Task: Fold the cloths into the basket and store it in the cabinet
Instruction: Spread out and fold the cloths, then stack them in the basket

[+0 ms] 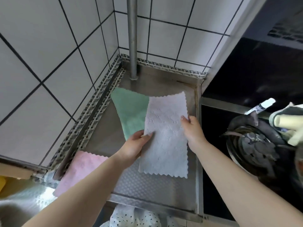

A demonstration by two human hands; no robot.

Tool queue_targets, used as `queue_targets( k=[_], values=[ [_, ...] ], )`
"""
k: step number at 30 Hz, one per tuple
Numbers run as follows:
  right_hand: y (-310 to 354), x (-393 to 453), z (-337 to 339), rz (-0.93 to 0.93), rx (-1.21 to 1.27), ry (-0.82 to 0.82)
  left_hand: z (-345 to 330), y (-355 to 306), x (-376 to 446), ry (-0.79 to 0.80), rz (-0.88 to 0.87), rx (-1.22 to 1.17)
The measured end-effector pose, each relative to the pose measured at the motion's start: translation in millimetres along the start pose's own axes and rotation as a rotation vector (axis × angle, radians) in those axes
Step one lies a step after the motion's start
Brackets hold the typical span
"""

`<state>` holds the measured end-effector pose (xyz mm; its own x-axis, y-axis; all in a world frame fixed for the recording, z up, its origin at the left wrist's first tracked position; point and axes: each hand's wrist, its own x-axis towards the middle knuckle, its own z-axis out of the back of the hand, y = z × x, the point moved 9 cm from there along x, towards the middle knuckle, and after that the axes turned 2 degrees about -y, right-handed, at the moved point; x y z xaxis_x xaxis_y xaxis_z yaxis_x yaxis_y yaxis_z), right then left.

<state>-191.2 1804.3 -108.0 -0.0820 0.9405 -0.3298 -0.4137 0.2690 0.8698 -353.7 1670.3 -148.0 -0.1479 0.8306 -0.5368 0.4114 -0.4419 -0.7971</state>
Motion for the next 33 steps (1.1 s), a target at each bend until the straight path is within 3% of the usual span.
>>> queue_targets(
  k=[3, 7, 11, 17, 21, 25, 27, 33],
  values=[
    [-58, -9, 10, -0.244, 0.078, 0.012, -5, 23, 0, -0.065, 0.037, 0.134],
    [-103, -39, 17, -0.394, 0.187, 0.106, -7, 57, -4, -0.06, 0.094, 0.159],
    [-121, -60, 25, -0.35, 0.069, 0.166, -9, 76, -15, 0.046, 0.131, 0.156],
    [-130, -95, 18, -0.299, -0.091, 0.348, 6, 81, -34, 0.036, 0.161, 0.182],
    [-143, -112, 16, -0.325, -0.095, 0.398, 9, 82, -46, 0.056, 0.151, 0.26],
    [-152, -120, 22, -0.345, 0.05, 0.363, 3, 84, -59, 0.14, 0.159, 0.295],
    [-155, -124, 26, -0.358, 0.103, 0.346, -2, 85, -62, 0.169, 0.107, 0.334],
    [-161, -129, 33, -0.41, 0.256, 0.254, -5, 54, -63, -0.036, -0.226, 0.622]
  ],
)
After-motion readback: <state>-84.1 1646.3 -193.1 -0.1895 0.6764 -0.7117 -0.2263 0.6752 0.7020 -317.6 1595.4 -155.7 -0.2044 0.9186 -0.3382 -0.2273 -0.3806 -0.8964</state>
